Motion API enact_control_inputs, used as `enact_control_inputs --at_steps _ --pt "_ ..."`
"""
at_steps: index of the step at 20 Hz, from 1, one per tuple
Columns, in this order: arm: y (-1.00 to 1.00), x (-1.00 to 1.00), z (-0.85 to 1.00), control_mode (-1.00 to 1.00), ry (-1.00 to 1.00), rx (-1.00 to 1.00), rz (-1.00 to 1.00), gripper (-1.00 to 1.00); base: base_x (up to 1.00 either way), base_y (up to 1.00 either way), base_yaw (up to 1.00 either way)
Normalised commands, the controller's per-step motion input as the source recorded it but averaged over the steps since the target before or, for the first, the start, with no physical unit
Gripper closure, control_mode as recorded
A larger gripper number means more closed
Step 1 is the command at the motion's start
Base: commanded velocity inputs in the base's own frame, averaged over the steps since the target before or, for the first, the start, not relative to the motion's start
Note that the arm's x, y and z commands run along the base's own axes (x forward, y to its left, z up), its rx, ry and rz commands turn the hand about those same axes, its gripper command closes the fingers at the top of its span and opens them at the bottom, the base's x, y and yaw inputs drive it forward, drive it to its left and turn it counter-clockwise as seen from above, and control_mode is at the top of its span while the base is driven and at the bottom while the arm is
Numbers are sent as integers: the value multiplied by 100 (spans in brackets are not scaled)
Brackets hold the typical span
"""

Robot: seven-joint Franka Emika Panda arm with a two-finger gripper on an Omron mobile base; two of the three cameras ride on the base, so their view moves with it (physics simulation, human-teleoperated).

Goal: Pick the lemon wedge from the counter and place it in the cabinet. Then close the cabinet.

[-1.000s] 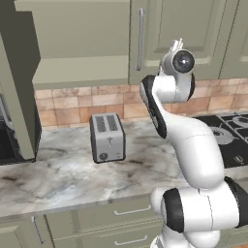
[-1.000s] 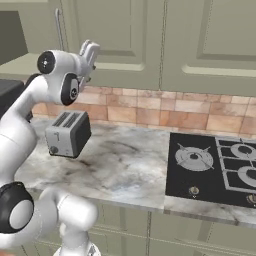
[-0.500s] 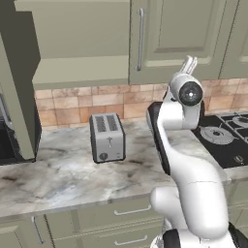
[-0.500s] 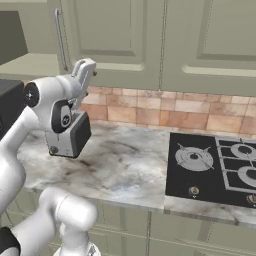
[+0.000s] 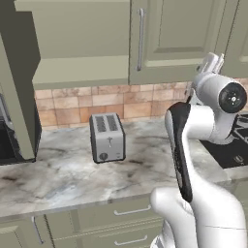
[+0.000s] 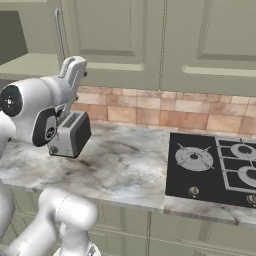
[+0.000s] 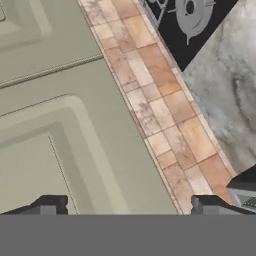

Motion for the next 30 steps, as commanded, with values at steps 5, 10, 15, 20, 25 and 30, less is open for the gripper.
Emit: enact_control_inputs --at_steps 5,10,15,20,25,30 --pt "64 -100 3 -100 31 0 20 -100 0 0 0" --pt "73 -100 0 -100 22 0 15 -100 0 0 0" --pt "81 -100 0 -100 7 0 13 -100 0 0 0" --pt "83 -100 0 -100 0 -3 10 -100 0 0 0" --pt "76 -89 0 -100 0 -7 8 -100 0 0 0" --pt "88 -22 -20 -100 -2 -11 8 -100 0 0 0"
